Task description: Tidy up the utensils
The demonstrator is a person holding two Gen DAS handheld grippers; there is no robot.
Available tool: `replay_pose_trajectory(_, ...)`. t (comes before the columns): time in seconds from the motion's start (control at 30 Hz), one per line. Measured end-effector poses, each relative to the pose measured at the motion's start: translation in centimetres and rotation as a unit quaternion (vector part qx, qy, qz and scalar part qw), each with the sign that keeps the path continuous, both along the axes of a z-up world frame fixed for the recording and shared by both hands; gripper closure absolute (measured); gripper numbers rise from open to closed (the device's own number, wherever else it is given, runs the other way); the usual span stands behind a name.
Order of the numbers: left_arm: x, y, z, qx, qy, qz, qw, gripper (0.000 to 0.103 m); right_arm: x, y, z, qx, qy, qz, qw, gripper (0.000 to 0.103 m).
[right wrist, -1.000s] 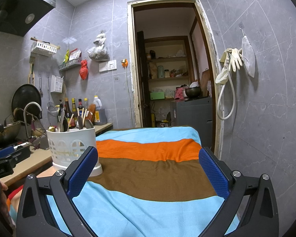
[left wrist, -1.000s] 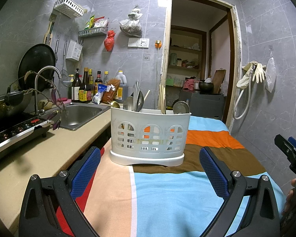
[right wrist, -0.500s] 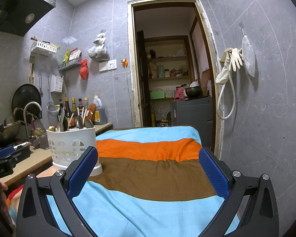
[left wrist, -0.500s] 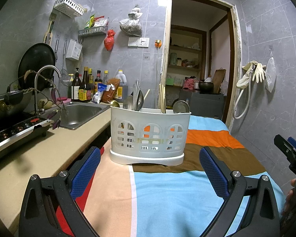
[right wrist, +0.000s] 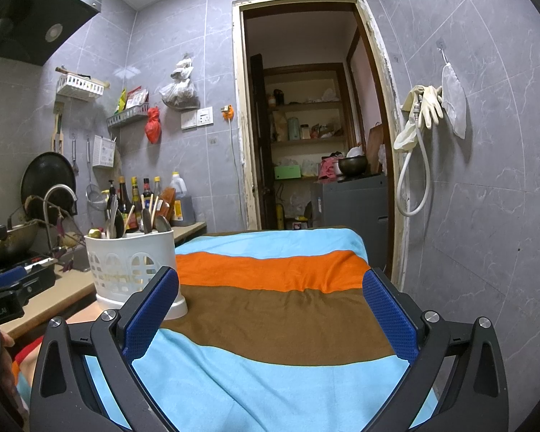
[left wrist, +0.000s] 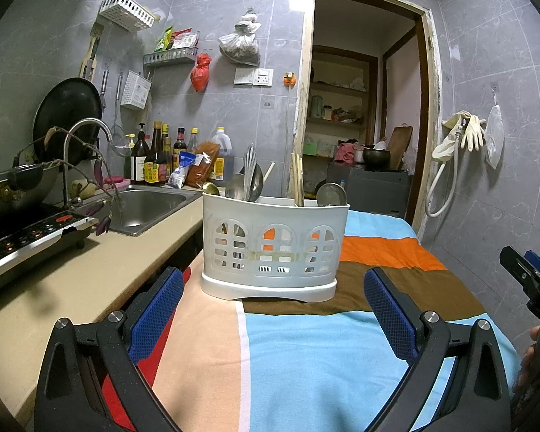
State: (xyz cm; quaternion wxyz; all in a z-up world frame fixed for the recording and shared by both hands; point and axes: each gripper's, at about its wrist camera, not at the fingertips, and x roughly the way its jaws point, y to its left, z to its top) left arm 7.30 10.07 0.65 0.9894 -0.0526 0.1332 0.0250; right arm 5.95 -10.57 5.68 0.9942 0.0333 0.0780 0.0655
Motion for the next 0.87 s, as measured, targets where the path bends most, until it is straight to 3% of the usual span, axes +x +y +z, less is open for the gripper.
replay_pose_trajectory(0.2,-0.6,-0.3,0.2,0.005,-0.014,0.013,0.9998,0.005,0.0,0.0,0.0,0.0,0.0,0.0,1.0,0.0)
replay_pose_trajectory(0.37,-1.0,-1.1,0.3,0.013,-0.023,-0.009,0.9996,0.005,0.0,0.0,0.0,0.0,0.0,0.0,1.0,0.0)
replay_pose_trajectory(0.87,-0.7,-0.9,0.3,0.019,-0.018,0.006,0.9996,0.005,0.0,0.0,0.1,0.001,0.0,0.0,1.0,0.0)
